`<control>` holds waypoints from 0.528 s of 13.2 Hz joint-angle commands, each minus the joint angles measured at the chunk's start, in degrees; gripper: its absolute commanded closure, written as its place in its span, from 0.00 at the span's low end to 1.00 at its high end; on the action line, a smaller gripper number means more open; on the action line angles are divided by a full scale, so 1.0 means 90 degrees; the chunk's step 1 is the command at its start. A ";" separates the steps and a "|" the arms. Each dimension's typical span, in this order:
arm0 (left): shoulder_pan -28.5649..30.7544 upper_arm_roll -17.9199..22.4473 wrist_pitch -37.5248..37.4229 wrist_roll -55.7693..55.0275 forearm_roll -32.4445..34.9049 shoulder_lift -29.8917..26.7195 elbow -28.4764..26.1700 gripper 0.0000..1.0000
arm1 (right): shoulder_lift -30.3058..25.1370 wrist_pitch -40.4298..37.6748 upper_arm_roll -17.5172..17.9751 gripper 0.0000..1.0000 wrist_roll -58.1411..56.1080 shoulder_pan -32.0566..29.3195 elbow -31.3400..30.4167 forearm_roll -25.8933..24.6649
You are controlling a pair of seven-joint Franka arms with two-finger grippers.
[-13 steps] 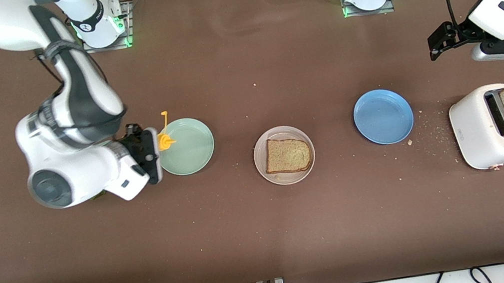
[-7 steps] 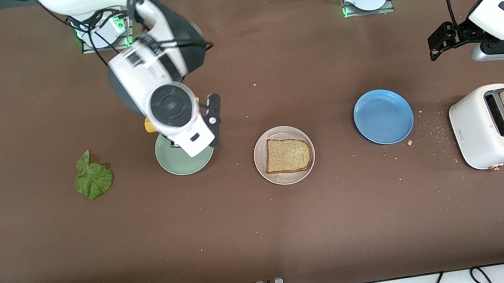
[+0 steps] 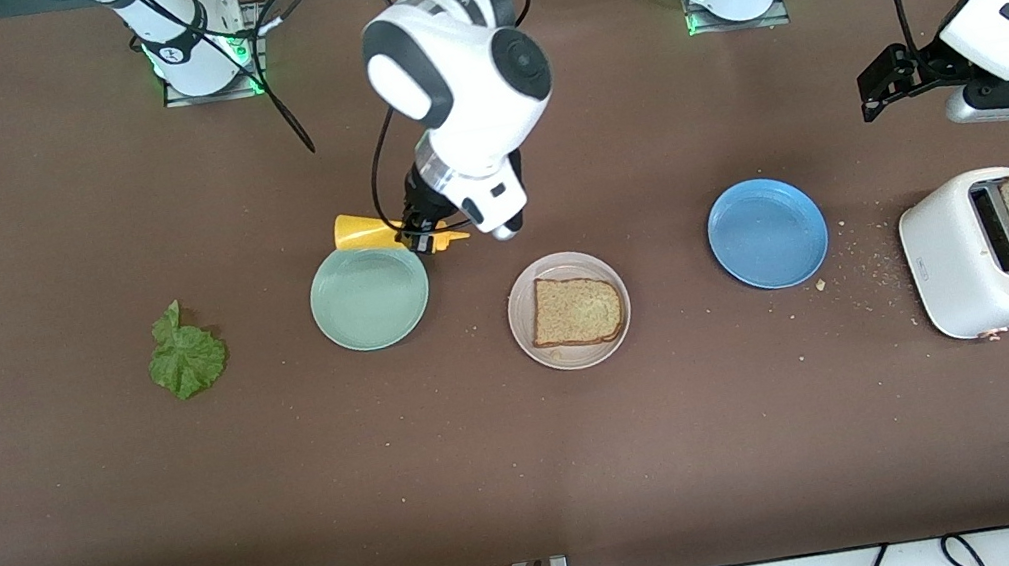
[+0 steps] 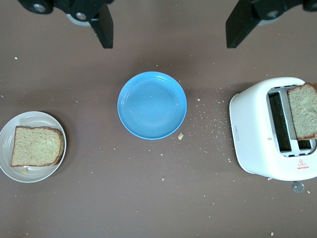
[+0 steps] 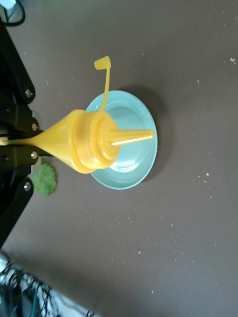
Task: Make sandwich in beige plate with both arms
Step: 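Lift the yellow mustard bottle with the right gripper toward the beige plate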
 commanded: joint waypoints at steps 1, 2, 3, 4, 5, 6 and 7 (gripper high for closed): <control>0.0049 -0.0006 -0.0048 0.0076 -0.0134 0.0066 0.0150 0.00 | 0.0305 -0.0005 -0.0095 1.00 0.0480 0.0602 0.0086 -0.1032; 0.0059 -0.0006 -0.0048 0.0076 -0.0134 0.0066 0.0150 0.00 | 0.0383 0.0014 -0.0095 1.00 0.0752 0.0749 0.0076 -0.1229; 0.0059 -0.0006 -0.0048 0.0076 -0.0134 0.0066 0.0150 0.00 | 0.0481 0.0014 -0.0095 1.00 0.0929 0.0905 0.0076 -0.1385; 0.0059 -0.0006 -0.0048 0.0076 -0.0134 0.0066 0.0150 0.00 | 0.0597 0.0014 -0.0095 1.00 0.1095 0.1042 0.0076 -0.1638; 0.0059 -0.0006 -0.0048 0.0076 -0.0134 0.0066 0.0150 0.00 | 0.0705 0.0043 -0.0095 1.00 0.1280 0.1149 0.0076 -0.1892; 0.0059 -0.0006 -0.0048 0.0076 -0.0134 0.0066 0.0150 0.00 | 0.0783 0.0111 -0.0095 1.00 0.1505 0.1257 0.0076 -0.2040; 0.0059 -0.0006 -0.0048 0.0076 -0.0134 0.0066 0.0150 0.00 | 0.0852 0.0131 -0.0095 1.00 0.1681 0.1316 0.0076 -0.2138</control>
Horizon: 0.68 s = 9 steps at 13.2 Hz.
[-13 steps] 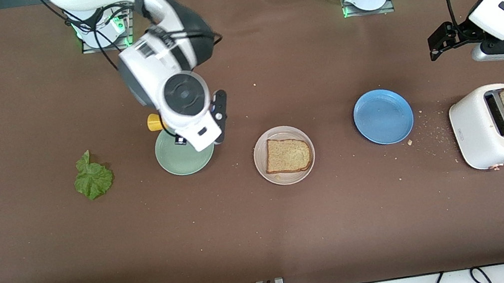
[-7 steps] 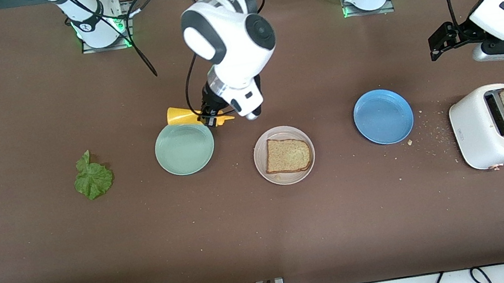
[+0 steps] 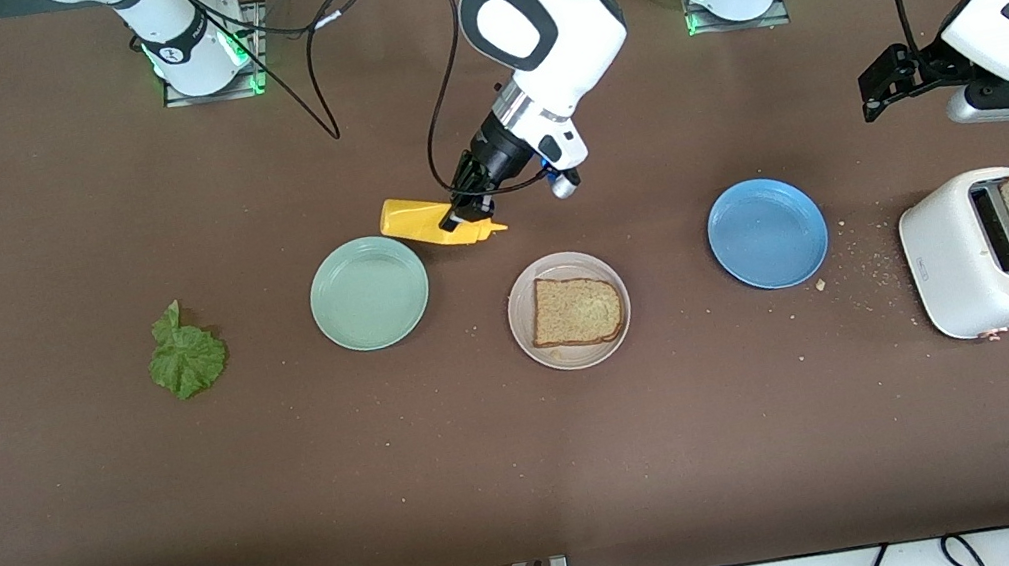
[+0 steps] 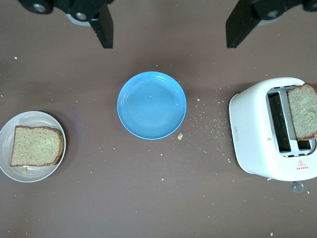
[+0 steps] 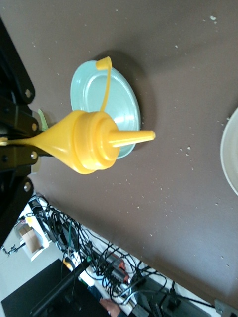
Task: Make sandwich in beige plate with both arms
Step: 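Lift the yellow mustard bottle with the right gripper toward the beige plate, then tilt the mustard bottle over the bread with the right gripper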
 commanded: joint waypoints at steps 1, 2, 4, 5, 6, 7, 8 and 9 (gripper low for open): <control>0.0048 -0.0007 -0.0048 0.0076 -0.0134 0.0065 0.0150 0.00 | 0.0168 0.0054 -0.0101 1.00 0.0419 0.0243 0.0086 -0.0333; 0.0048 -0.0007 -0.0048 0.0076 -0.0124 0.0065 0.0150 0.00 | 0.0216 0.0113 -0.0101 1.00 0.0459 0.0263 0.0086 -0.0420; 0.0048 -0.0007 -0.0048 0.0076 -0.0124 0.0065 0.0150 0.00 | 0.0362 0.0142 -0.0101 1.00 0.0556 0.0370 0.0096 -0.0713; 0.0048 -0.0007 -0.0048 0.0076 -0.0134 0.0065 0.0150 0.00 | 0.0392 0.0200 -0.0101 1.00 0.0731 0.0400 0.0086 -0.0733; 0.0048 -0.0007 -0.0048 0.0076 -0.0124 0.0065 0.0150 0.00 | 0.0422 0.0269 -0.0101 1.00 0.0829 0.0420 0.0096 -0.0743; 0.0048 -0.0007 -0.0048 0.0076 -0.0124 0.0065 0.0150 0.00 | 0.0432 0.0366 -0.0111 1.00 0.0830 0.0410 0.0096 -0.0782; 0.0048 -0.0007 -0.0048 0.0076 -0.0134 0.0065 0.0150 0.00 | 0.0441 0.0473 -0.0111 1.00 0.0830 0.0371 0.0086 -0.0840; 0.0048 -0.0007 -0.0048 0.0076 -0.0134 0.0065 0.0150 0.00 | 0.0519 0.0581 -0.0179 1.00 0.0840 0.0342 0.0086 -0.0870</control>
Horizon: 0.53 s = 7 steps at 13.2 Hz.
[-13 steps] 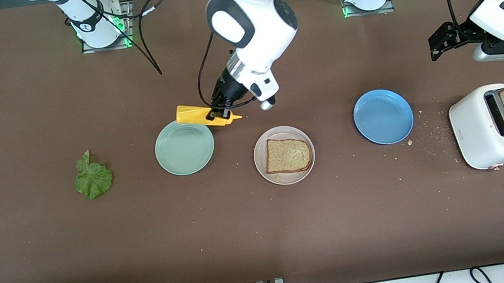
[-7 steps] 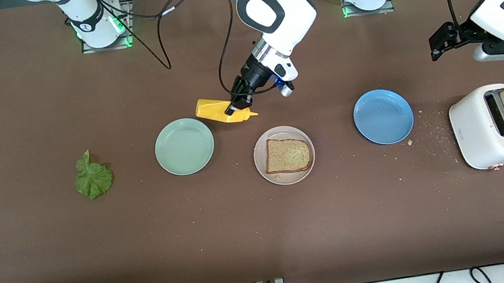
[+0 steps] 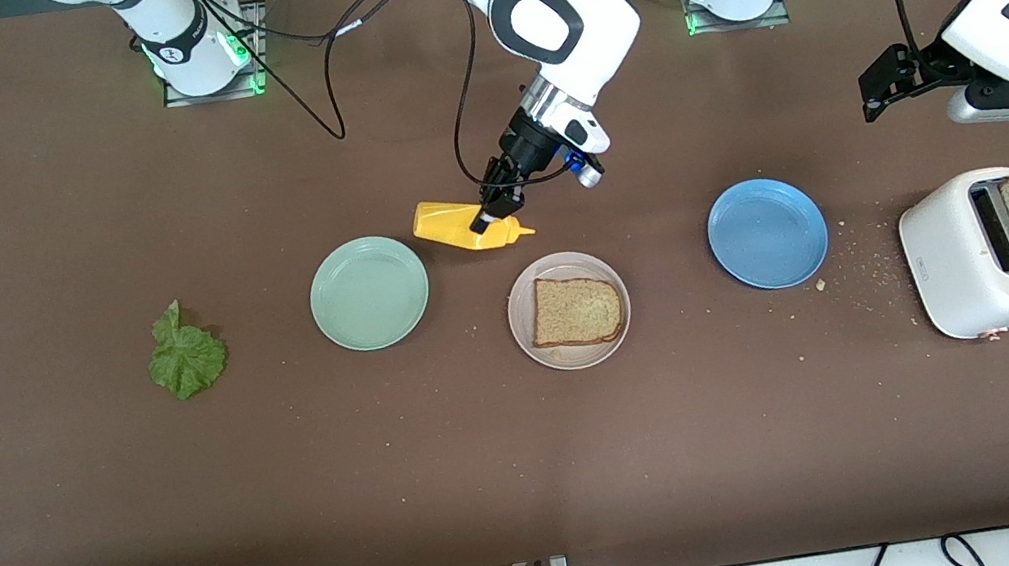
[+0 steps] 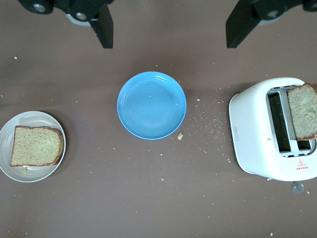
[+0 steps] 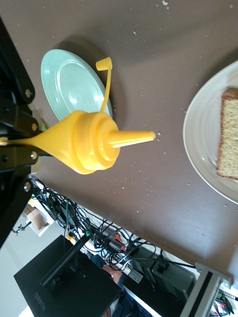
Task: Make sandwich in beige plate with both arms
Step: 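Tilt the mustard bottle over the bread with the right gripper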
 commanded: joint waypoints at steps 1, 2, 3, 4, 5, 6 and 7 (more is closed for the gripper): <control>0.0036 -0.0007 -0.0048 0.0076 -0.0124 0.0064 0.0150 0.00 | 0.0182 0.0305 -0.0381 1.00 0.0056 0.0048 0.0086 -0.0205; 0.0036 -0.0007 -0.0048 0.0076 -0.0134 0.0064 0.0150 0.00 | 0.0211 0.0539 -0.0567 1.00 0.0027 0.0068 0.0086 -0.0206; 0.0046 -0.0007 -0.0048 0.0076 -0.0134 0.0064 0.0150 0.00 | 0.0221 0.0705 -0.0685 1.00 -0.0012 0.0049 0.0086 -0.0206; 0.0036 -0.0007 -0.0048 0.0076 -0.0134 0.0064 0.0150 0.00 | 0.0260 0.0804 -0.0773 1.00 -0.0032 0.0039 0.0086 -0.0206; 0.0046 -0.0007 -0.0048 0.0076 -0.0124 0.0064 0.0150 0.00 | 0.0328 0.0892 -0.0890 1.00 -0.0022 0.0039 0.0086 -0.0215; 0.0046 -0.0007 -0.0048 0.0076 -0.0134 0.0064 0.0150 0.00 | 0.0406 0.1018 -0.0949 1.00 -0.0022 0.0048 0.0086 -0.0302; 0.0046 -0.0007 -0.0048 0.0076 -0.0124 0.0064 0.0150 0.00 | 0.0446 0.1087 -0.0950 1.00 -0.0012 0.0048 0.0086 -0.0381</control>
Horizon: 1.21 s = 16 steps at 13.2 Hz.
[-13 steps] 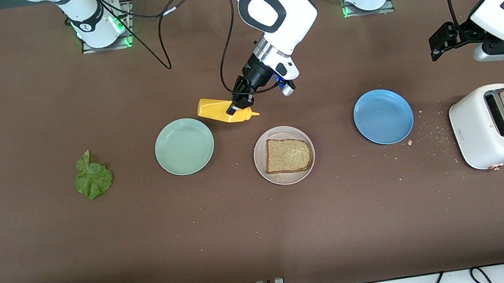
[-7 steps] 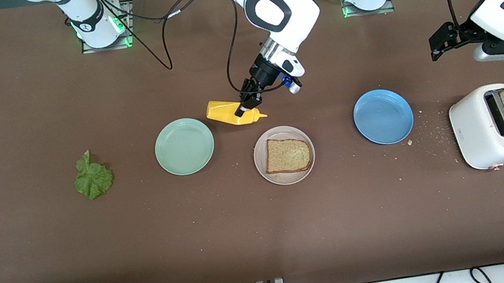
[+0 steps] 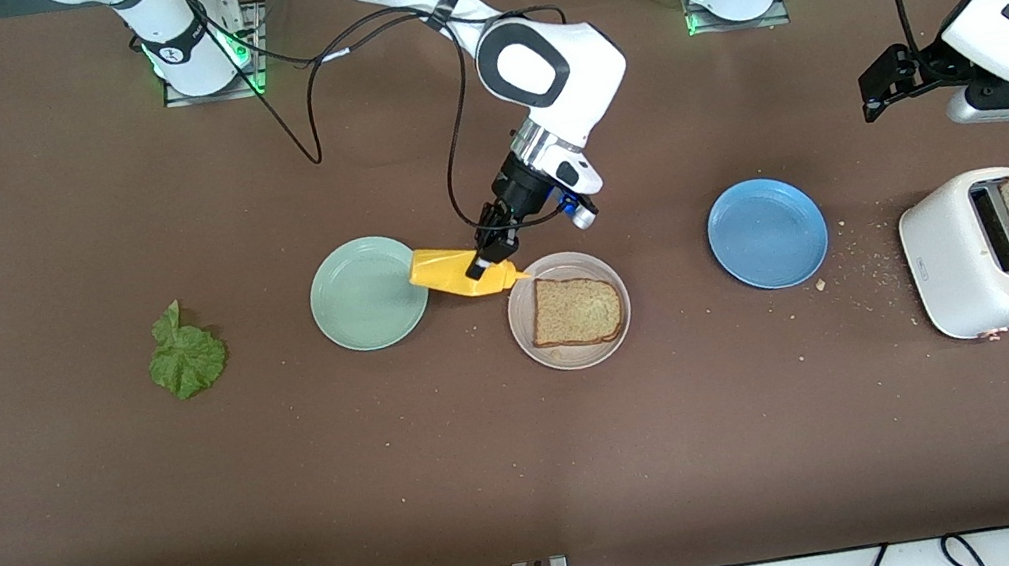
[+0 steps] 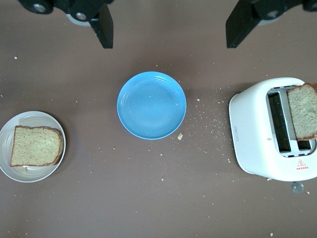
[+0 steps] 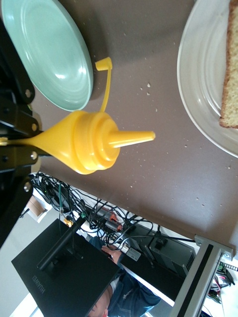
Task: Make sandwich in beige plate with both arms
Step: 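Tilt the mustard bottle over the bread with the right gripper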
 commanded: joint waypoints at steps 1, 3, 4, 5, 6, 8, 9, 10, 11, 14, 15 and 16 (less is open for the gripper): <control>0.0046 -0.0007 -0.0048 0.0076 -0.0124 0.0061 0.0149 0.00 | 0.0138 0.0093 -0.0094 1.00 -0.0010 0.0096 0.0087 -0.0271; 0.0046 -0.0007 -0.0048 0.0076 -0.0124 0.0061 0.0149 0.00 | 0.0138 0.0026 -0.0104 1.00 -0.0010 0.0271 0.0087 -0.0310; 0.0046 -0.0007 -0.0048 0.0076 -0.0134 0.0061 0.0149 0.00 | 0.0128 -0.0033 -0.0104 1.00 -0.0010 0.0350 0.0087 -0.0320; 0.0046 -0.0007 -0.0048 0.0076 -0.0124 0.0061 0.0149 0.00 | 0.0118 -0.0130 -0.0094 1.00 -0.0010 0.0467 0.0087 -0.0320; 0.0046 -0.0007 -0.0048 0.0076 -0.0134 0.0061 0.0149 0.00 | 0.0109 -0.0228 -0.0104 1.00 0.0009 0.0564 0.0096 -0.0311; 0.0046 -0.0007 -0.0048 0.0076 -0.0134 0.0061 0.0149 0.00 | 0.0079 -0.0297 -0.0104 1.00 0.0038 0.0672 0.0097 -0.0311; 0.0046 -0.0007 -0.0048 0.0076 -0.0124 0.0061 0.0149 0.00 | 0.0079 -0.0297 -0.0104 1.00 0.0048 0.0673 0.0097 -0.0311; 0.0046 -0.0007 -0.0048 0.0085 -0.0124 0.0061 0.0149 0.00 | 0.0069 -0.0278 -0.0114 1.00 0.0038 0.0663 0.0097 -0.0301; 0.0046 -0.0007 -0.0048 0.0085 -0.0134 0.0061 0.0149 0.00 | 0.0069 -0.0239 -0.0124 1.00 0.0029 0.0634 0.0106 -0.0301; 0.0046 -0.0007 -0.0048 0.0085 -0.0124 0.0061 0.0149 0.00 | 0.0040 0.0053 -0.0308 1.00 -0.0010 0.0468 0.0135 -0.0233; 0.0046 -0.0007 -0.0048 0.0085 -0.0134 0.0061 0.0149 0.00 | 0.0040 0.0054 -0.0241 1.00 -0.0030 0.0332 0.0174 -0.0194; 0.0046 -0.0007 -0.0048 0.0085 -0.0124 0.0061 0.0149 0.00 | 0.0021 0.0074 -0.0221 1.00 -0.0040 0.0292 0.0320 0.0019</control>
